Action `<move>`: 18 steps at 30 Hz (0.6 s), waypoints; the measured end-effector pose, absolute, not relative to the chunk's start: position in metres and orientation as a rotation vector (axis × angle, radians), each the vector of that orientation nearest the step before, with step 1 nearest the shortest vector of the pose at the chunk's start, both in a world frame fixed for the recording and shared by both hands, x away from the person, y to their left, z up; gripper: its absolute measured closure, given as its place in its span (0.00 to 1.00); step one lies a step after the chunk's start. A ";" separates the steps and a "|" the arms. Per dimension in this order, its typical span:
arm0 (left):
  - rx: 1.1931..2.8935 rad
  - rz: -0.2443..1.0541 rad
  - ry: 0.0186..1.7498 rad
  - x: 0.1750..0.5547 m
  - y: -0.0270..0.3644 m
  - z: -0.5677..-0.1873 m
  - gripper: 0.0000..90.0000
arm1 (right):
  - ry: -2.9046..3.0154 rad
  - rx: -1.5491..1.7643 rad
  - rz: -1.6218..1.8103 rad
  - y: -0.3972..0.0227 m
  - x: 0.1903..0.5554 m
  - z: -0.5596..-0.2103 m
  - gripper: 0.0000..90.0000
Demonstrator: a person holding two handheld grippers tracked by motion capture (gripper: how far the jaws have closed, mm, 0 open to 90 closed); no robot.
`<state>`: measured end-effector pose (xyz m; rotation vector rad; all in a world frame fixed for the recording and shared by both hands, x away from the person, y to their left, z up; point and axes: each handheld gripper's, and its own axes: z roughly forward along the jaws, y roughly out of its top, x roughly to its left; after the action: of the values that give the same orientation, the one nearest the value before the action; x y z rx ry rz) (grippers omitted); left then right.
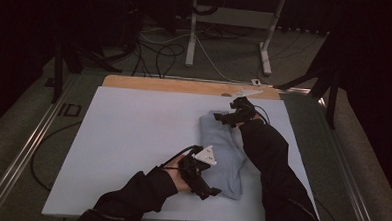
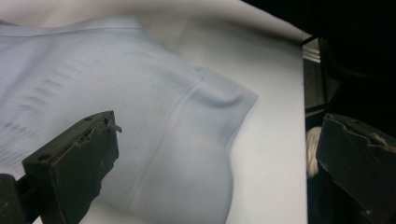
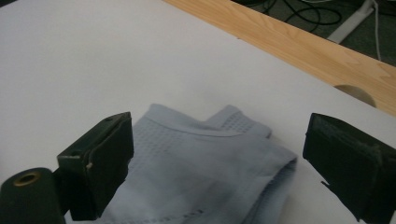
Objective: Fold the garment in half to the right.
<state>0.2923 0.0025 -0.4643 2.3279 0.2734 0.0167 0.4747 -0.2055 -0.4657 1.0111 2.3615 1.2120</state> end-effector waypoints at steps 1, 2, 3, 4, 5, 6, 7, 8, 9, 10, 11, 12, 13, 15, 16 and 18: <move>2.329 0.025 0.281 0.293 0.006 -0.464 0.00 | 2.360 1.008 1.216 -0.205 0.473 -0.465 0.10; 2.326 0.028 0.293 0.294 0.009 -0.464 0.00 | 2.364 1.003 1.221 -0.204 0.471 -0.465 0.10; 2.324 0.025 0.300 0.296 0.013 -0.464 0.00 | 2.366 0.999 1.232 -0.203 0.468 -0.465 0.10; 2.326 0.017 0.301 0.297 0.017 -0.463 0.00 | 2.365 0.993 1.238 -0.202 0.465 -0.464 0.10; 2.332 0.018 0.303 0.298 0.021 -0.463 0.00 | 2.361 0.984 1.250 -0.201 0.462 -0.463 0.10; 2.330 0.012 0.318 0.299 0.024 -0.463 0.00 | 2.362 0.980 1.256 -0.200 0.459 -0.462 0.10; 2.327 -0.002 0.328 0.301 0.027 -0.463 0.00 | 2.355 0.983 1.268 -0.199 0.455 -0.462 0.10; 2.312 -0.008 0.344 0.301 0.031 -0.462 0.00 | 2.352 0.988 1.273 -0.199 0.452 -0.462 0.10; 2.305 -0.010 0.351 0.302 0.035 -0.462 0.00 | 2.355 0.993 1.281 -0.198 0.450 -0.462 0.10; 2.306 0.005 0.351 0.302 0.039 -0.461 0.00 | 2.361 0.991 1.287 -0.198 0.448 -0.462 0.10; 2.308 0.027 0.355 0.302 0.042 -0.461 0.00 | 2.357 0.983 1.291 -0.199 0.446 -0.462 0.10; 2.305 0.045 0.364 0.302 0.046 -0.460 0.00 | 2.358 0.987 1.293 -0.199 0.443 -0.461 0.10; 2.307 0.052 0.372 0.303 0.050 -0.460 0.00 | 2.359 0.983 1.311 -0.199 0.440 -0.461 0.10; 2.303 0.073 0.390 0.304 0.059 -0.459 0.00 | 2.365 0.975 1.320 -0.199 0.434 -0.460 0.10; 2.300 0.081 0.400 0.304 0.063 -0.459 0.00 | 2.367 0.969 1.328 -0.200 0.431 -0.459 0.10; 2.295 0.097 0.424 0.305 0.071 -0.460 0.00 | 2.369 0.954 1.336 -0.201 0.425 -0.458 0.10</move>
<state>0.3051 0.0711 -0.4595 2.2948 0.4244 0.0974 0.4248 -0.2008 -0.4583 0.9538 2.3690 1.3355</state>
